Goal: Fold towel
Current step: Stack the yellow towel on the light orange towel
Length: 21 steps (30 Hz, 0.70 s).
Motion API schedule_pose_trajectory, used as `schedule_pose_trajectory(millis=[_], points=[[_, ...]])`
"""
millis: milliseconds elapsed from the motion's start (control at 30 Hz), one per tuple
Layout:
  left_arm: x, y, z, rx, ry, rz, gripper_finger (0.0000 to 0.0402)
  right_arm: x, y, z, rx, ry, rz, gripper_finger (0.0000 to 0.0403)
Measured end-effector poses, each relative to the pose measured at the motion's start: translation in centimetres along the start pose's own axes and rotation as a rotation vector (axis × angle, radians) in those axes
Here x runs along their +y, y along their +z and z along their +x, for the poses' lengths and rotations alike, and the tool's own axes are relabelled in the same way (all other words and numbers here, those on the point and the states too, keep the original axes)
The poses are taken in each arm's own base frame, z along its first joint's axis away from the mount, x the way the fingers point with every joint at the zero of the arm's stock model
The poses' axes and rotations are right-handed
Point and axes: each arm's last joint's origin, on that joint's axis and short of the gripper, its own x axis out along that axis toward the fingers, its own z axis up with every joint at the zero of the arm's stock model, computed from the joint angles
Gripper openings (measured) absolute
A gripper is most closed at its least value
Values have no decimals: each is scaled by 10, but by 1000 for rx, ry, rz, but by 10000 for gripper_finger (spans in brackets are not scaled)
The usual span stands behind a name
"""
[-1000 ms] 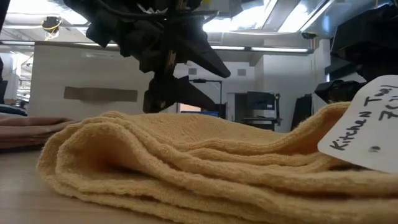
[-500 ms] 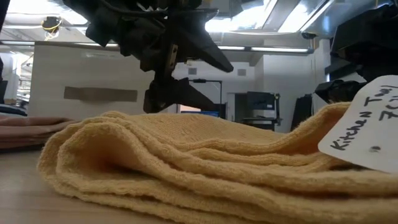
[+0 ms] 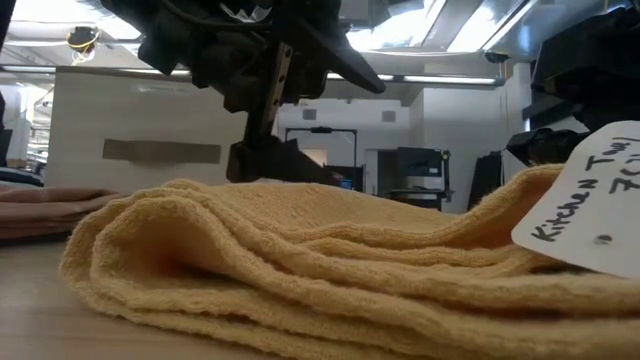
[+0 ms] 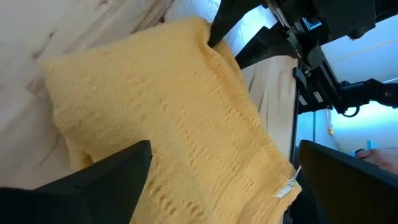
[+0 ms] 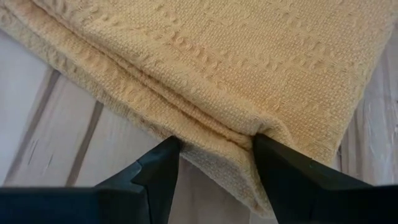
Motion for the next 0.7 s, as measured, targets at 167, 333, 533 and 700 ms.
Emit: schedule_pose_trajectory(millis=[167, 333, 533, 700], points=[[4, -4, 0, 40, 39, -65, 396, 0, 0, 0, 0, 0, 0, 209], [5, -16, -1, 103, 100, -68, 397, 0, 0, 0, 0, 0, 1, 209], [9, -33, -3, 140, 241, -114, 397, 0, 0, 0, 0, 0, 1, 209], [9, -40, 6, 119, 215, -132, 398, 0, 0, 0, -1, 1, 1, 209]])
